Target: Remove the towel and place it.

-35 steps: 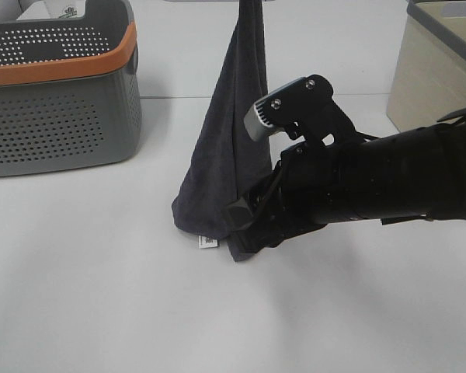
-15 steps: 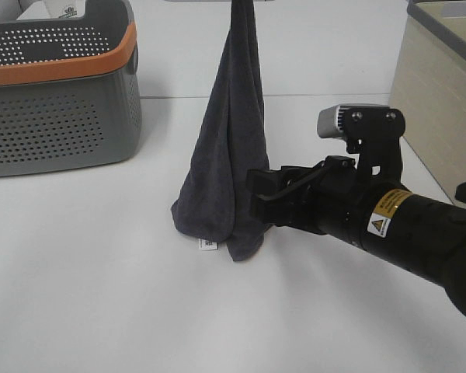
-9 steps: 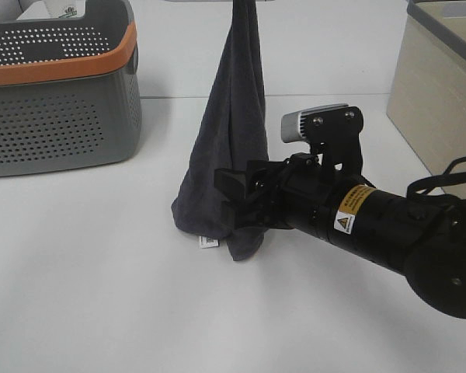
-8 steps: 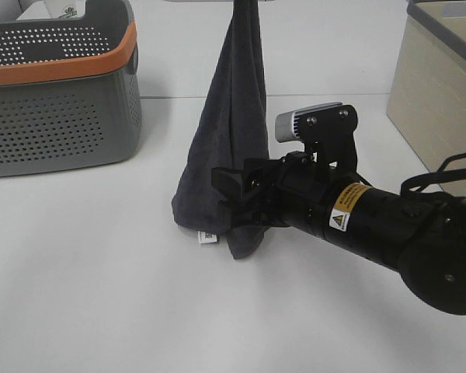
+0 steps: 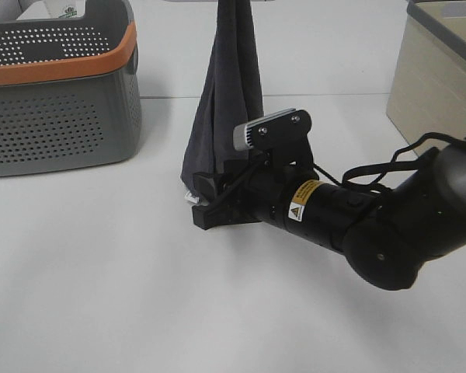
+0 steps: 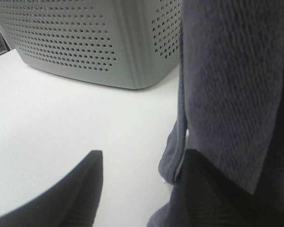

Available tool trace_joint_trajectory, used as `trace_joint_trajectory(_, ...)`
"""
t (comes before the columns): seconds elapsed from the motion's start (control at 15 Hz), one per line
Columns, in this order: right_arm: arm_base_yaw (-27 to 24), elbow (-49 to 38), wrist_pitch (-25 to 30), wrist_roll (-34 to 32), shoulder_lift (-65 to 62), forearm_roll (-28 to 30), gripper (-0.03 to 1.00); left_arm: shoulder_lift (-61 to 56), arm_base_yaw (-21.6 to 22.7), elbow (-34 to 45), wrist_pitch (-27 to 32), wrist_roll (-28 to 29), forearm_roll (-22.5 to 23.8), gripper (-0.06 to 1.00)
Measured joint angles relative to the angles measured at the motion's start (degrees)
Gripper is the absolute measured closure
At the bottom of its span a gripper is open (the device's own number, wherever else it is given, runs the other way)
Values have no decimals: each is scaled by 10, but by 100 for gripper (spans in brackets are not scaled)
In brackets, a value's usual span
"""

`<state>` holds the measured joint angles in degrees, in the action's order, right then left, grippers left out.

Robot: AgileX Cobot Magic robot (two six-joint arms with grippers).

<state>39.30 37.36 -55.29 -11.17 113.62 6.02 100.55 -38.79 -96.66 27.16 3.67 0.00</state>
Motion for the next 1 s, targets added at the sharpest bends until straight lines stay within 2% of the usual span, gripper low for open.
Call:
trace_joint_trajectory(0.33, 0, 48, 0, 11, 50, -69, 45, 0, 0, 0, 0, 0, 0, 94)
trace_joint_trajectory(0.8, 0, 161, 0, 7, 131, -60, 45, 0, 0, 0, 1, 0, 0, 94)
trace_joint_trajectory(1.0, 0, 196, -1, 6, 155, -93, 49, 0, 0, 0, 1, 0, 0, 94)
